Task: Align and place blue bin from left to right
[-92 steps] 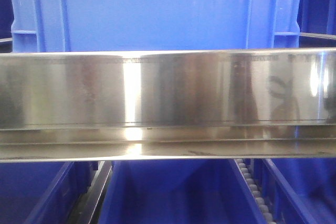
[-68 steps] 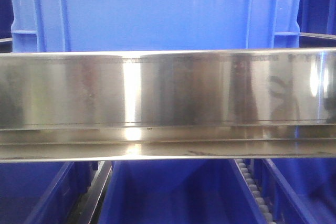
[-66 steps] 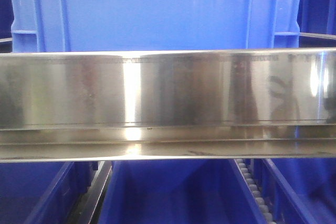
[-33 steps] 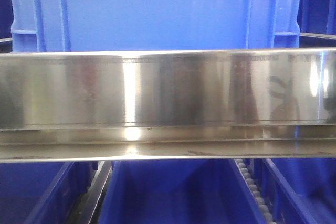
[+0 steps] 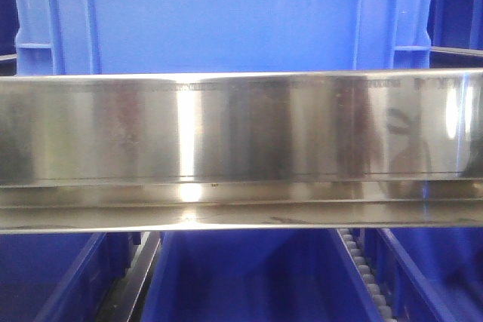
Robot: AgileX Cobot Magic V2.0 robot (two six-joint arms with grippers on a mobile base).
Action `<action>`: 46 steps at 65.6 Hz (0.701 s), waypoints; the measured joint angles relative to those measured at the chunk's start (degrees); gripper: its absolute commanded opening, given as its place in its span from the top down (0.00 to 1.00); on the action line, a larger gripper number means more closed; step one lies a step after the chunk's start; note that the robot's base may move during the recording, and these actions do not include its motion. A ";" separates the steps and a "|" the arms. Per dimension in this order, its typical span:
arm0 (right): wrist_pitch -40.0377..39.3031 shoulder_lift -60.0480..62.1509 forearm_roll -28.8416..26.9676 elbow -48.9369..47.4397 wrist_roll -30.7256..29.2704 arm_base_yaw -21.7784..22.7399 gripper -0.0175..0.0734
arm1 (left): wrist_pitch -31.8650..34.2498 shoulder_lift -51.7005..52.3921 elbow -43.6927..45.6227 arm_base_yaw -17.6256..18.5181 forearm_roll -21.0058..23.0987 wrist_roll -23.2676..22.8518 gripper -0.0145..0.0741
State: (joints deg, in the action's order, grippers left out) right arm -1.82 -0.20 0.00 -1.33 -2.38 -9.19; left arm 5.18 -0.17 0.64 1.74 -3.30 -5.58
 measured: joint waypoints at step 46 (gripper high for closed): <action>21.90 -21.66 0.00 -39.59 0.00 -0.03 0.89 | -31.73 -24.80 45.05 0.00 1.40 0.00 0.96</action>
State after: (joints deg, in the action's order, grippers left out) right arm 20.07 -21.85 0.00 -40.93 -2.38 -9.23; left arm -26.55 -24.97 45.69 1.74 -1.90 -5.58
